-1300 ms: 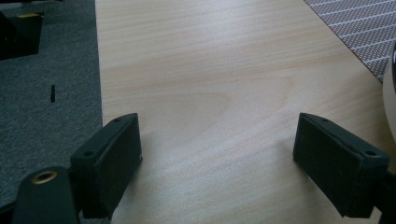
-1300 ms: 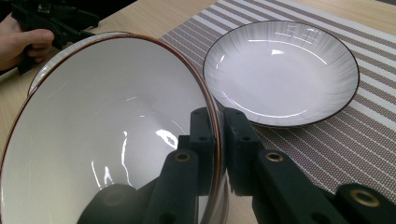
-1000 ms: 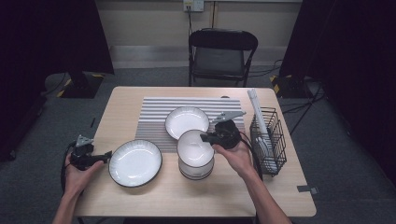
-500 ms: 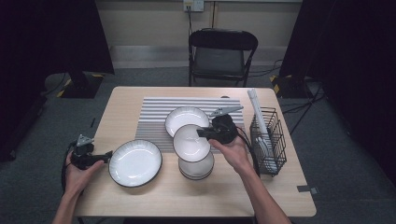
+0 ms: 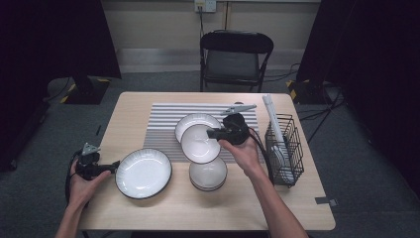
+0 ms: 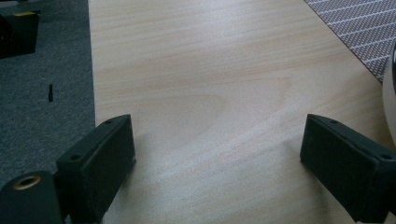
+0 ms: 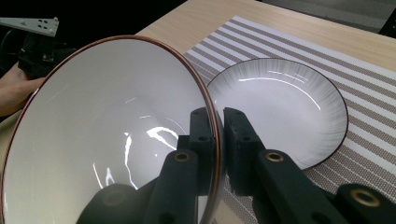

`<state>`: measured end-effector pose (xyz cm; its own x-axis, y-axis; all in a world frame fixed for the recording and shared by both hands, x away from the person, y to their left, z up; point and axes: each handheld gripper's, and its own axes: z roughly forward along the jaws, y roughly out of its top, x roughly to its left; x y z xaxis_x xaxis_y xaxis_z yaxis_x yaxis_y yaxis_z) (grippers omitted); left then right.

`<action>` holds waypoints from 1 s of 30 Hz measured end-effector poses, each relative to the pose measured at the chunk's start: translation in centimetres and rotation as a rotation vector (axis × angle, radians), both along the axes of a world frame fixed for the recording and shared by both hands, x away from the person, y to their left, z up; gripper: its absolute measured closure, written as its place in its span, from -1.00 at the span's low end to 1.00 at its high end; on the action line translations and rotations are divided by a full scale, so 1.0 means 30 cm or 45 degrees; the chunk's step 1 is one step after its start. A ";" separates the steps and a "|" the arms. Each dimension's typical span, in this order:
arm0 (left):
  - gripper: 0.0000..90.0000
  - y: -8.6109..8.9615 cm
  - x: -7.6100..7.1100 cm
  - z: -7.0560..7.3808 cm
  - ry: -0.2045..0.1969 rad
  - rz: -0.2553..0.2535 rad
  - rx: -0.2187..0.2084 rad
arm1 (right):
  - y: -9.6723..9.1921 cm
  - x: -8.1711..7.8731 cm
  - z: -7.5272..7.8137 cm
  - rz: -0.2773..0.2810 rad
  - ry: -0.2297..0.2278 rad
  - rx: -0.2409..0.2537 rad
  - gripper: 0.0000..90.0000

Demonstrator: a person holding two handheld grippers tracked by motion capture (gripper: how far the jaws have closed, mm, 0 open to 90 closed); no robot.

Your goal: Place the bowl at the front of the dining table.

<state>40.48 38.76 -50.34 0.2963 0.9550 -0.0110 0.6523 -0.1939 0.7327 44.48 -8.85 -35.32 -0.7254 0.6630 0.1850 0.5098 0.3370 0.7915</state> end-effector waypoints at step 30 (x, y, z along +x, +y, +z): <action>-0.79 0.000 0.000 0.000 -0.001 -0.001 0.000 | 0.070 0.180 -0.011 -0.139 0.054 -0.064 0.83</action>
<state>40.49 38.76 -50.35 0.2969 0.9549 -0.0108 0.6519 -0.1944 0.7330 49.88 -6.75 -35.65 -0.6408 0.7466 0.1789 0.5783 0.3162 0.7520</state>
